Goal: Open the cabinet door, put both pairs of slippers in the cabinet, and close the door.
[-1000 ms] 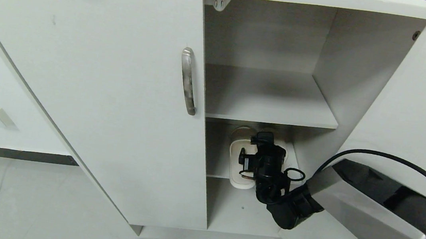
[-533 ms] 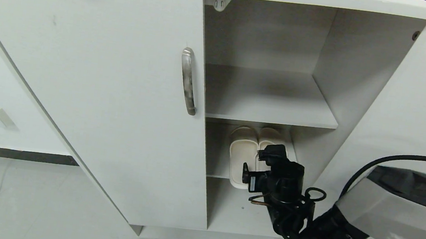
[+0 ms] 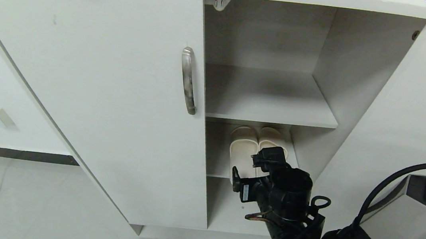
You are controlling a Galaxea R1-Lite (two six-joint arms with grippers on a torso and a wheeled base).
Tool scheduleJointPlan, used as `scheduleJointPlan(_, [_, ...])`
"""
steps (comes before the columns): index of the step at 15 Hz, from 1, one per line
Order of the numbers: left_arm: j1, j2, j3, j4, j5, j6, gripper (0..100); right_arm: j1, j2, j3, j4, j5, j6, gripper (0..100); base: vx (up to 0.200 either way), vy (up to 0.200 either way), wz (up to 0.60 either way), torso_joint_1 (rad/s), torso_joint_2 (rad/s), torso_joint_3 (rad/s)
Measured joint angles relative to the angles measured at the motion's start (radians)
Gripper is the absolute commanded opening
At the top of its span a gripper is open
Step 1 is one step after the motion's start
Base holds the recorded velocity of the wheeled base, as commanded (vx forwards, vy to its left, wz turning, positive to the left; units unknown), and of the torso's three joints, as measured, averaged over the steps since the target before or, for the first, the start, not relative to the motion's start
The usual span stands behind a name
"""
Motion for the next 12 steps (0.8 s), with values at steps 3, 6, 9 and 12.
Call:
scheduleJointPlan(3, [0.000, 0.000, 0.000, 0.000, 0.000, 0.000, 0, 0.003, -0.003, 0.004, 0.000, 0.001, 0.000, 100, -0.200, 0.000, 0.00, -0.006, 0.00, 0.005])
scheduleJointPlan(6, [0.000, 0.000, 0.000, 0.001, 0.002, 0.000, 0, -0.001, -0.003, 0.006, 0.000, 0.001, 0.007, 100, -0.133, 0.000, 0.00, 0.002, 0.00, 0.002])
scheduleJointPlan(9, [0.000, 0.000, 0.000, 0.000, 0.004, 0.000, 0, -0.002, -0.003, 0.006, -0.001, 0.000, 0.008, 100, 0.000, 0.000, 0.00, 0.000, 0.00, 0.000])
scheduleJointPlan(12, [0.000, 0.000, 0.000, 0.000, 0.001, 0.000, 0, -0.001, -0.001, 0.009, -0.001, 0.001, 0.008, 100, 0.000, 0.000, 0.00, 0.000, 0.00, 0.000])
